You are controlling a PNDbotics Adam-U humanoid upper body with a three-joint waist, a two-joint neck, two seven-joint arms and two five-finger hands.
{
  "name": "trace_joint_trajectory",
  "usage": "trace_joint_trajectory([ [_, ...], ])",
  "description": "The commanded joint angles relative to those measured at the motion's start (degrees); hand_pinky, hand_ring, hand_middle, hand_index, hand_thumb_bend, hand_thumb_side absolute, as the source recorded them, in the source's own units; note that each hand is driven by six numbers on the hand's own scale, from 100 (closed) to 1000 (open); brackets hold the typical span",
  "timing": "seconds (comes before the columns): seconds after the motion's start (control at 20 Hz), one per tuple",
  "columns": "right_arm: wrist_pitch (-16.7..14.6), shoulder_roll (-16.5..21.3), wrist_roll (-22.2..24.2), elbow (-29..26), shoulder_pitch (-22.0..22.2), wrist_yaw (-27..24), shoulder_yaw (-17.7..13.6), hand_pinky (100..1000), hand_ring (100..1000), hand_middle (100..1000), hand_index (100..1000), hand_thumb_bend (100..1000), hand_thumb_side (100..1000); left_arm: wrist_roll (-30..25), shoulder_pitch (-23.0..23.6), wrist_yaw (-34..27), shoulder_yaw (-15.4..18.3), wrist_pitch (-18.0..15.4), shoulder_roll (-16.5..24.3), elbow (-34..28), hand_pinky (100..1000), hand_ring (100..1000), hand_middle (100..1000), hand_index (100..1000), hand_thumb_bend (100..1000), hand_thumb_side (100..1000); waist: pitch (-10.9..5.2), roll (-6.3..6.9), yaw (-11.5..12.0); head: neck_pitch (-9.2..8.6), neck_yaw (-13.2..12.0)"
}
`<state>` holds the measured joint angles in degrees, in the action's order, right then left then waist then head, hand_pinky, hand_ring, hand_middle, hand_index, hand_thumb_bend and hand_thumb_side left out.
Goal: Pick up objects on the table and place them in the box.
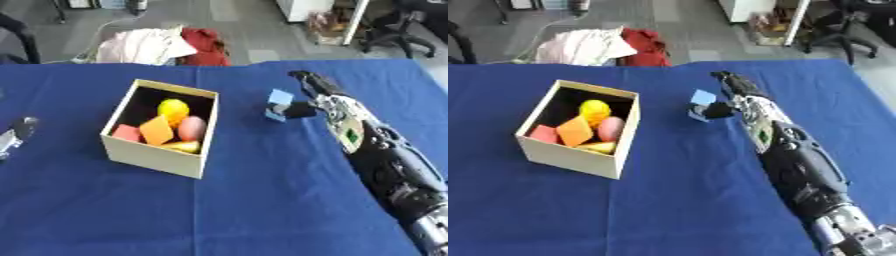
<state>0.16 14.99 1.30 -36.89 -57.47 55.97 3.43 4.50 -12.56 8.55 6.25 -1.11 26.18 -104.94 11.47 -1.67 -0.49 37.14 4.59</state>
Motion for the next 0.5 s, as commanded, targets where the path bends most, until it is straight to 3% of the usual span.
trace_joint_trajectory([
  [0.05,0.87,1.50,-0.70,0.78,-1.36,1.16,-0.82,878,892,947,1000,431,588,0.03,-0.64,-0.08,0.63,-0.07,0.77,-0.86,780,751,604,699,687,422,-0.25,0.64,0.22,-1.11,0.55],
  [0.3,1.78,1.36,-0.72,1.98,-1.27,2.22,-1.25,869,883,924,993,396,575,-0.02,-0.83,-0.11,0.57,-0.09,0.66,-0.90,780,751,603,699,687,422,0.12,0.71,0.69,-1.52,1.17],
  [0.5,2.32,1.24,-1.20,2.23,-1.13,3.03,-1.44,846,850,845,924,324,525,-0.07,-0.82,-0.15,0.56,-0.11,0.52,-0.92,781,751,603,699,687,422,0.31,0.82,1.18,-1.75,1.47],
])
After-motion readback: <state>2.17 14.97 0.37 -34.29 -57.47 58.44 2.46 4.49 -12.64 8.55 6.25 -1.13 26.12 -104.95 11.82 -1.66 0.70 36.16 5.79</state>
